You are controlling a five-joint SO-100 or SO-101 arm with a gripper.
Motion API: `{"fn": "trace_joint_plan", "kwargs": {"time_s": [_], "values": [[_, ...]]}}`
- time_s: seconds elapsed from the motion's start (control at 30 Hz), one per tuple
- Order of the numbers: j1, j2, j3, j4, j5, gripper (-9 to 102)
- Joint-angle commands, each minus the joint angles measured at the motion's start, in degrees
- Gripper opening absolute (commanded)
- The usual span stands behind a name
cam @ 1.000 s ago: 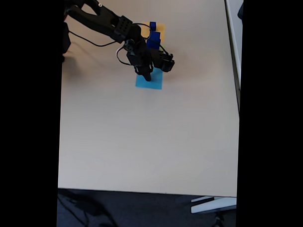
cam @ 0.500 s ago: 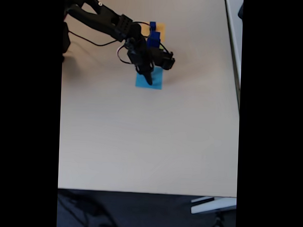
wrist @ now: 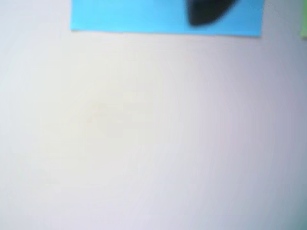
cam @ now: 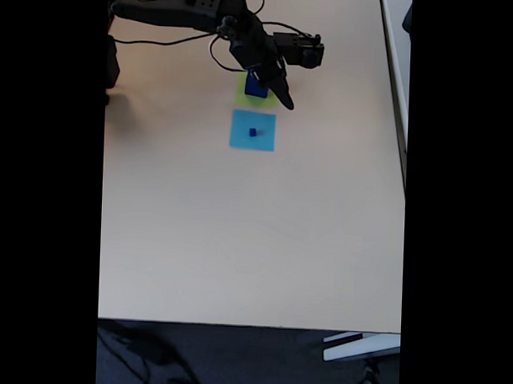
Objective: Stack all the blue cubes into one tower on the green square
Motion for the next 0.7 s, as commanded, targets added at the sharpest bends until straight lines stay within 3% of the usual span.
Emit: {"fn": "trace_joint_plan", "kwargs": {"time_s": [0.0, 0.27, 0.67], "values": [[-1.8, 5.1, -9.1, -0.3, 0.6, 22], [-9.4, -0.5, -23.9, -0.5, 3.2, 24], [-20.2, -5.2, -27.0, -4.4, 3.9, 34]]}}
